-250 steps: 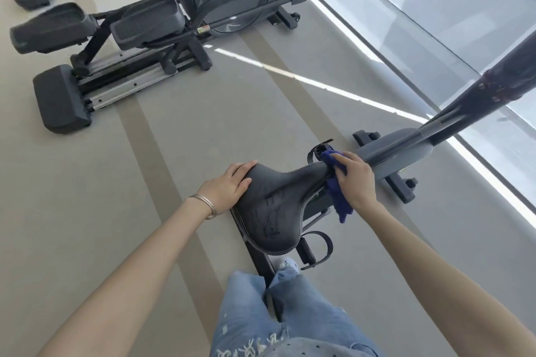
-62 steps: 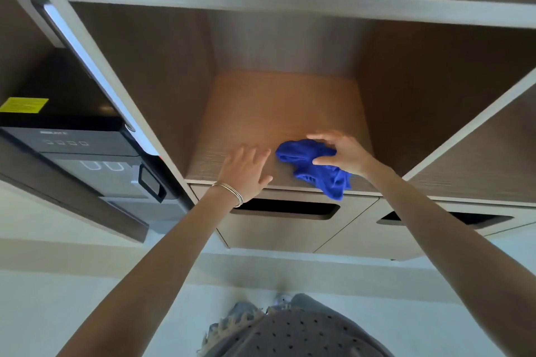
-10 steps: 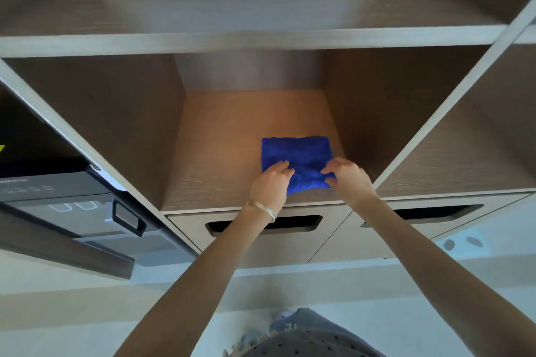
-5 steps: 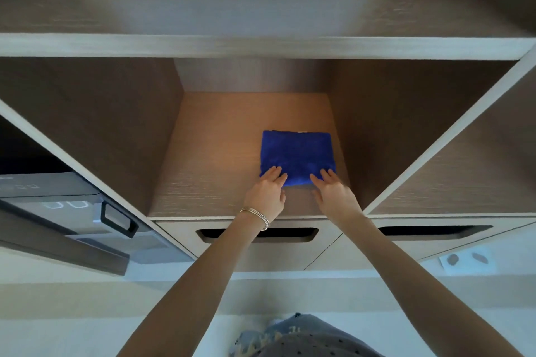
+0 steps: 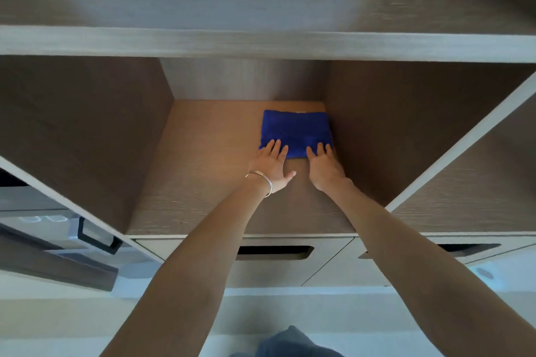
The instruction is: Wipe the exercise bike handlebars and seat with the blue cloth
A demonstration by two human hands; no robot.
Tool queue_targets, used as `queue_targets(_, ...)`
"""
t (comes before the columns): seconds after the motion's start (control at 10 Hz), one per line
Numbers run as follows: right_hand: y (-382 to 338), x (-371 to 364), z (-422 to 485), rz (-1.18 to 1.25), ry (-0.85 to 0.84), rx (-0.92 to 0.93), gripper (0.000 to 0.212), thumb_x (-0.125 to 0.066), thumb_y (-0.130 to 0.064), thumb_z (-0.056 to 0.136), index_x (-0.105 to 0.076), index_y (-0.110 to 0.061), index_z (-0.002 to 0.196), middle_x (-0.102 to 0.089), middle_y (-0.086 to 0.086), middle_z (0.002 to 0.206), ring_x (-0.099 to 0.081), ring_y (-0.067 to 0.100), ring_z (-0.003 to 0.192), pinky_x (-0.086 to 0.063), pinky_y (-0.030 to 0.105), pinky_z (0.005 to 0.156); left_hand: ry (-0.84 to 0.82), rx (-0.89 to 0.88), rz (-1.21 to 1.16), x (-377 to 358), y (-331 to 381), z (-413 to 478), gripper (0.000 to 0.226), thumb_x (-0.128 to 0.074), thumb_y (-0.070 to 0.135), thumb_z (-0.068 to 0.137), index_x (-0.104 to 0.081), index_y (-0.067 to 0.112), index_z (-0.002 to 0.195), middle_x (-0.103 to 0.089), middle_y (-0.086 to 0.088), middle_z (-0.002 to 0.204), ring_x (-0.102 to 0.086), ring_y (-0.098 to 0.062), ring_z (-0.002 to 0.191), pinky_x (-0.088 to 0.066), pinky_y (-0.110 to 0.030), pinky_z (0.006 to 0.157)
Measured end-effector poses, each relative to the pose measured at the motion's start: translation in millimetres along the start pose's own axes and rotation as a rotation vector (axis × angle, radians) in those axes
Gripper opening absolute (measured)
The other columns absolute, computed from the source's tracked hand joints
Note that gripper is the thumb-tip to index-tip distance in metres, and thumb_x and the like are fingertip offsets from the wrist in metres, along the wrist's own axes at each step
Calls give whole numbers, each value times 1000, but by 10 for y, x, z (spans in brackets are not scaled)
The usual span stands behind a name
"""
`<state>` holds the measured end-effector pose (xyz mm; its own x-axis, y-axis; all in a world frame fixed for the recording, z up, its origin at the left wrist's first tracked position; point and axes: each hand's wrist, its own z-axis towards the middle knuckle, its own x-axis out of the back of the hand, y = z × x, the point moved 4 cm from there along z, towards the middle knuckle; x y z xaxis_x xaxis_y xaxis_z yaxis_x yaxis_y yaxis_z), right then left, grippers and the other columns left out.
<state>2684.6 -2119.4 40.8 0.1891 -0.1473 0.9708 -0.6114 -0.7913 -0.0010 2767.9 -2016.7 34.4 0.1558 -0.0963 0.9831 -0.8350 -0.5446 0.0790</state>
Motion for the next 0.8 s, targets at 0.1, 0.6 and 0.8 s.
queue_targets(0.1,41,57,224,-4,-1,-10,65,-33,2,96,-2,-17,149,3,11,158,3,30,145,-21,44,114,-1,-8,16,37,-58,203,69,-31,52,95,-5,17,149,-2,-7,159,1,-23,146,-7,-37,119)
queue_targets(0.6,93,218,886,50,10,-63,61,-34,-4,96,-7,-16,149,-1,11,158,2,30,144,-19,46,114,-10,40,127,156,-187,840,62,-20,51,97,2,26,149,4,-1,159,7,-22,146,-3,-39,120)
queue_targets(0.8,-17,379,627,119,221,60,52,-41,-7,94,-28,-13,144,-20,13,154,-12,31,143,-16,44,117,102,79,53,319,-311,445,59,-38,40,95,-19,19,147,-18,-3,156,-6,-28,145,-16,-43,116)
